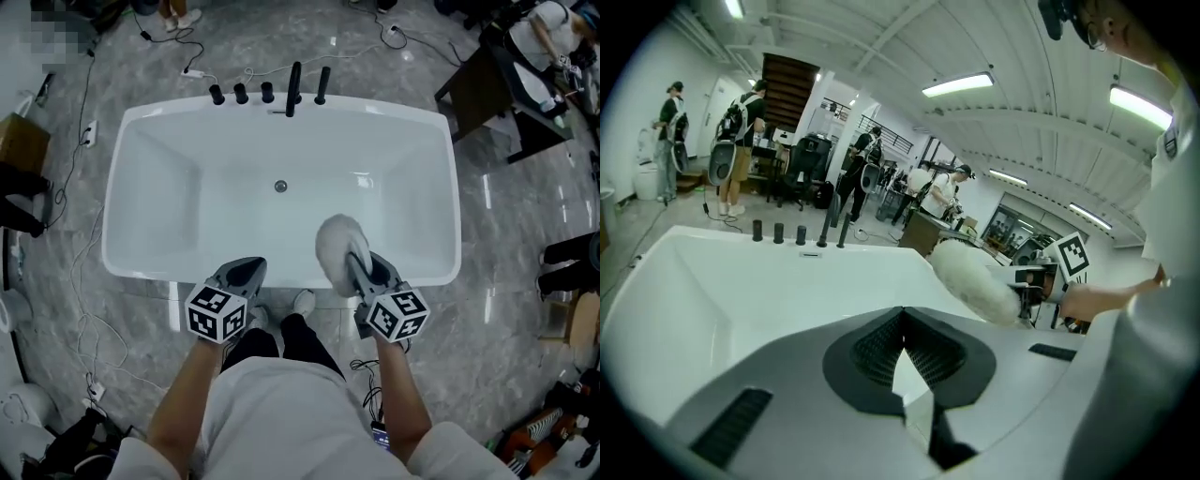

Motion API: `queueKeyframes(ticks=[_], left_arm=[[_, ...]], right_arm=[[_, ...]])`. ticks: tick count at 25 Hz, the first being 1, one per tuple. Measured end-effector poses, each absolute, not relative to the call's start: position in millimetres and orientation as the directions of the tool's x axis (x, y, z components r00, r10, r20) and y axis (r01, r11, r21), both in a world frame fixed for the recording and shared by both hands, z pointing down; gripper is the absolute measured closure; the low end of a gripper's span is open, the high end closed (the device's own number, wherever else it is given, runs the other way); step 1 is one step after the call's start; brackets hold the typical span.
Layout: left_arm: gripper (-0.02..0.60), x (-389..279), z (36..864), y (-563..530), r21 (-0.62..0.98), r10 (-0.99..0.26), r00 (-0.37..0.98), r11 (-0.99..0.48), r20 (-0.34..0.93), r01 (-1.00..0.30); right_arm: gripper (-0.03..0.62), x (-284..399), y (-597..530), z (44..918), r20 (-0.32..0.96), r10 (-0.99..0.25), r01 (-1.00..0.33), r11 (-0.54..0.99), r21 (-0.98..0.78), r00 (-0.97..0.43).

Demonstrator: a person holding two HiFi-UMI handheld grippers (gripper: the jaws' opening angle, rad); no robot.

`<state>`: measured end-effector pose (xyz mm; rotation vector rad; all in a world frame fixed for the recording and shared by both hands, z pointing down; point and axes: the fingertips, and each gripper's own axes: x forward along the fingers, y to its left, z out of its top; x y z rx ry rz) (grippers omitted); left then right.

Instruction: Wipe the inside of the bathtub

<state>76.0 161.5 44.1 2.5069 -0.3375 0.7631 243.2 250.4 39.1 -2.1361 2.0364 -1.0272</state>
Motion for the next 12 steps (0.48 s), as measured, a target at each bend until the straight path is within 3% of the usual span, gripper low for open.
queueKeyframes(ticks=[12], left_arm=[[0.569, -14, -19, 158, 0.385, -0.112, 0.888, -0.872, 0.447, -0.303]], right_arm=[[0.499, 135, 241, -29, 0.389, -0.921, -0.913, -0.137, -0.384, -0.026]])
